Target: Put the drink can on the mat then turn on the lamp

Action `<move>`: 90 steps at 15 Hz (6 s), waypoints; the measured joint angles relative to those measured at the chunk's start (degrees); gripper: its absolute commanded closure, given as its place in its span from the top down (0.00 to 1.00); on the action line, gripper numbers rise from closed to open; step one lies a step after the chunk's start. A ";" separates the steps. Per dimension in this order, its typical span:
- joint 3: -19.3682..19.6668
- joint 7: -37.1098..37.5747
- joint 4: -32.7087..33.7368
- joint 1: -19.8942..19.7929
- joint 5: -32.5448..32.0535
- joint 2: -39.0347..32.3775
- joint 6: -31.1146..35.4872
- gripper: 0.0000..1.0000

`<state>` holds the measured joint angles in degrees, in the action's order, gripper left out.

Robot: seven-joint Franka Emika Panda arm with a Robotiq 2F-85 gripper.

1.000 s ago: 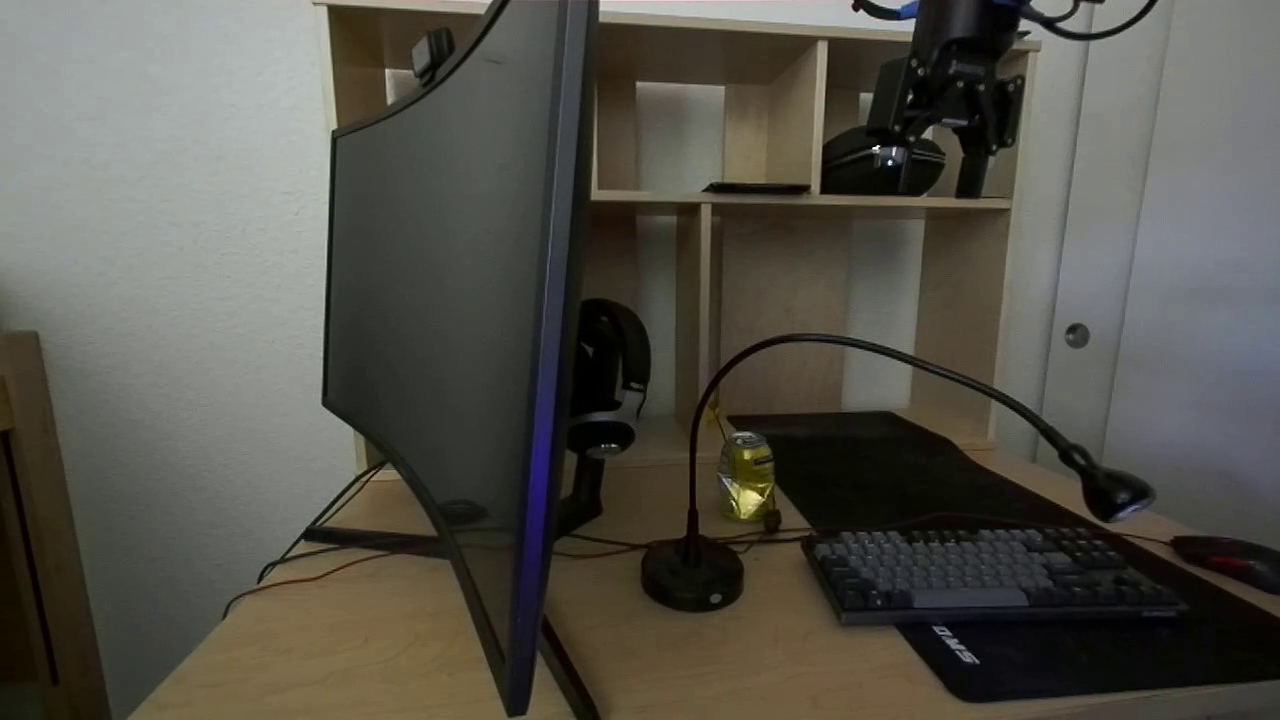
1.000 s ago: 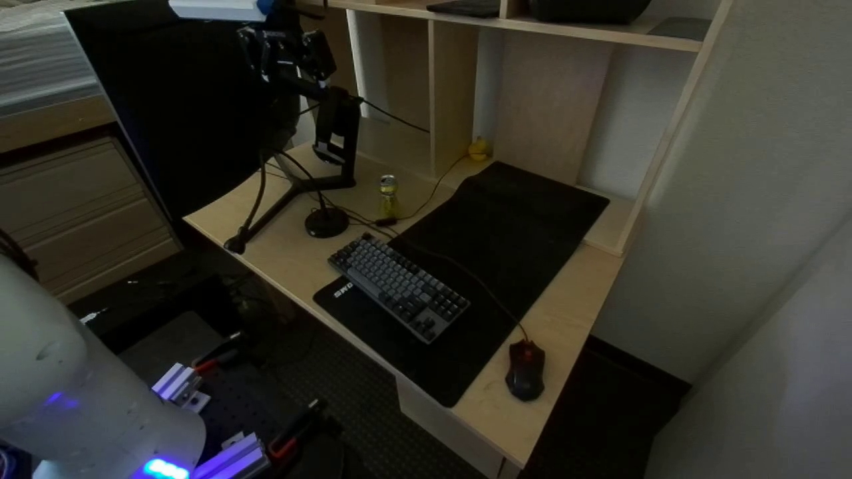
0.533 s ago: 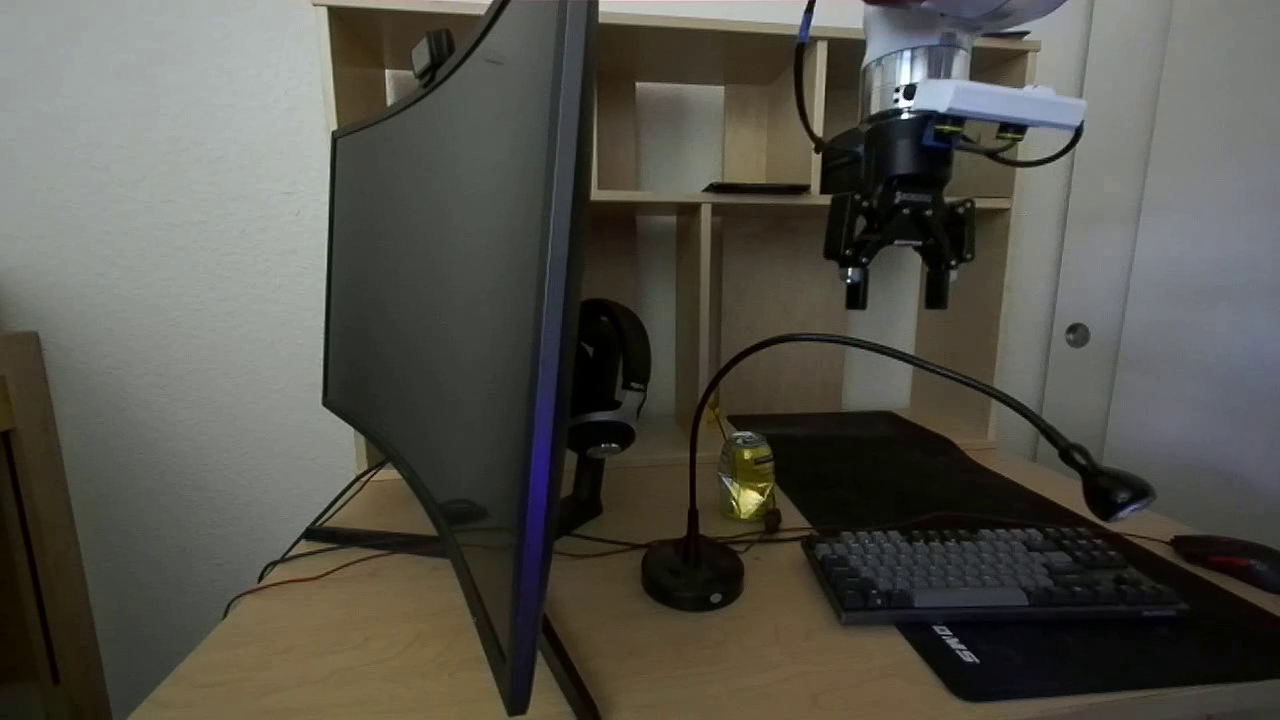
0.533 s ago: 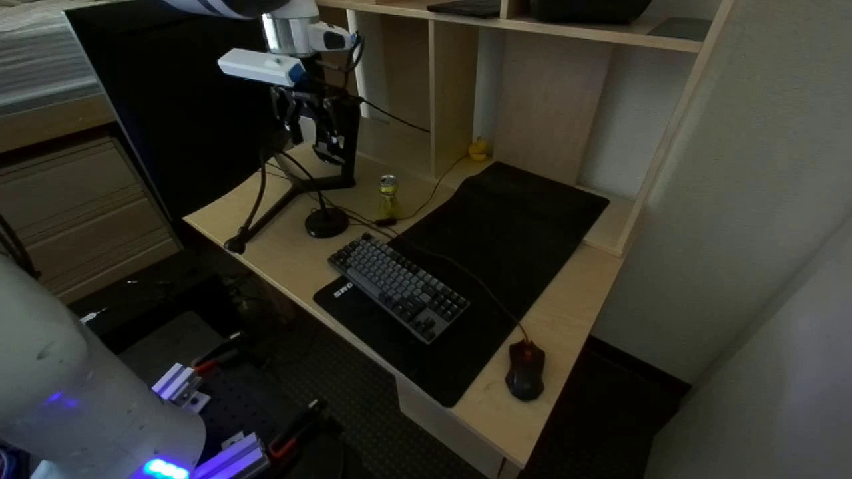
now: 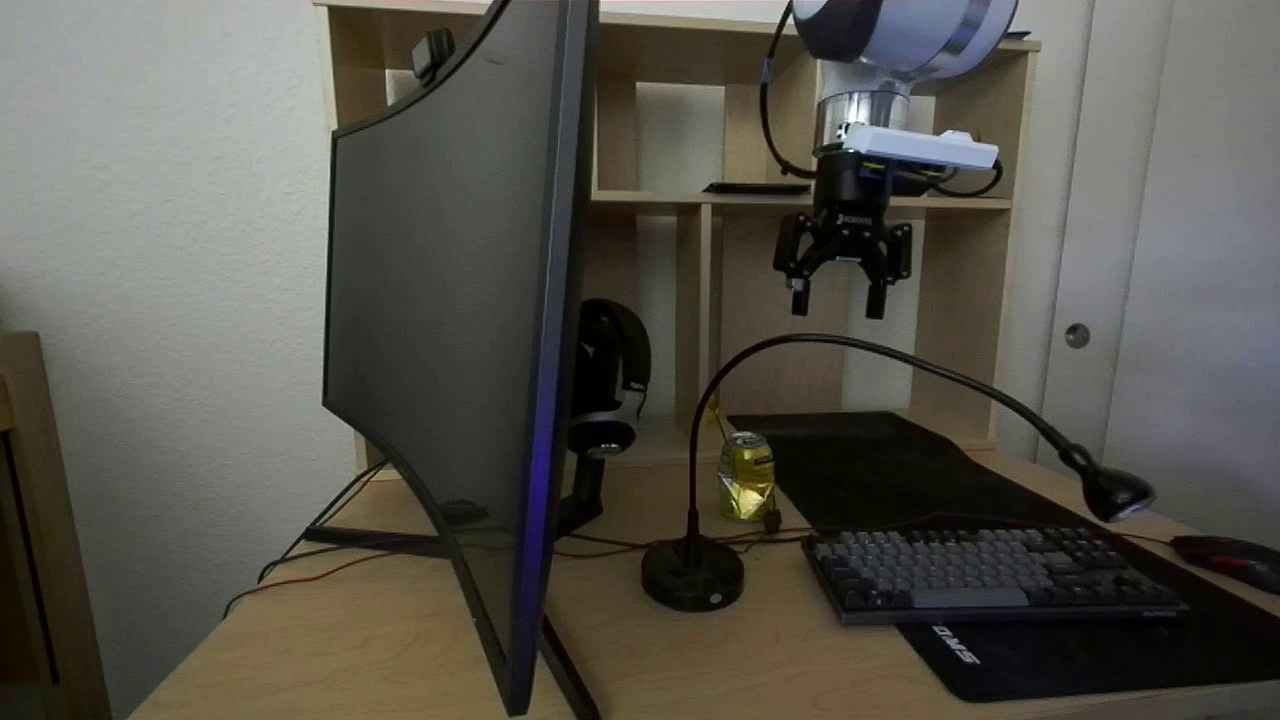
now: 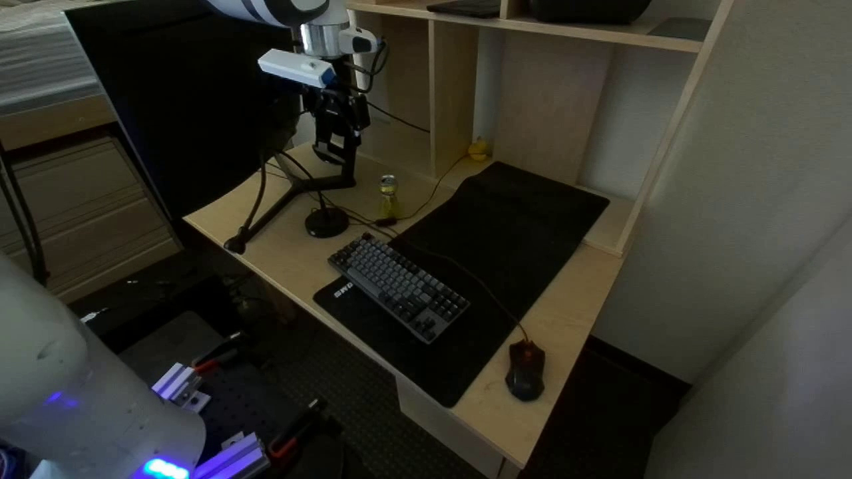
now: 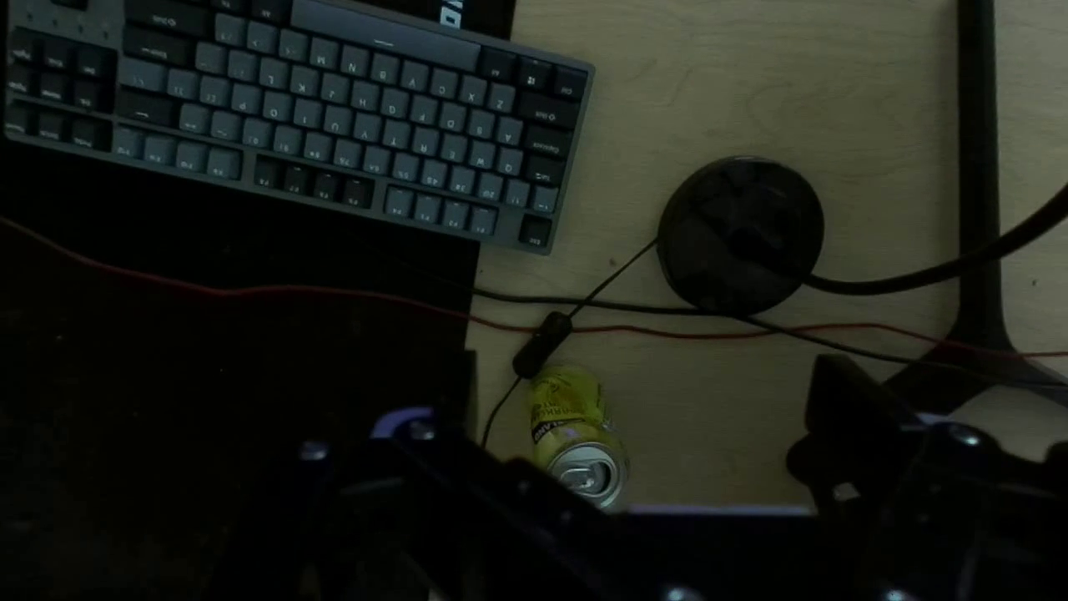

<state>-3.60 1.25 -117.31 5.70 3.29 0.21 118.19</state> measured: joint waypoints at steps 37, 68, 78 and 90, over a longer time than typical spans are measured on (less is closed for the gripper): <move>-0.19 8.96 22.90 3.54 -10.17 -34.80 10.81 1.00; 4.86 18.96 26.64 7.12 -9.91 -41.46 18.97 0.60; 7.66 29.84 31.25 4.66 -1.35 -36.27 1.93 1.00; 6.80 42.49 29.33 5.68 0.07 -34.97 -1.48 1.00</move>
<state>3.20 43.74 -87.98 11.38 3.36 -34.76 116.72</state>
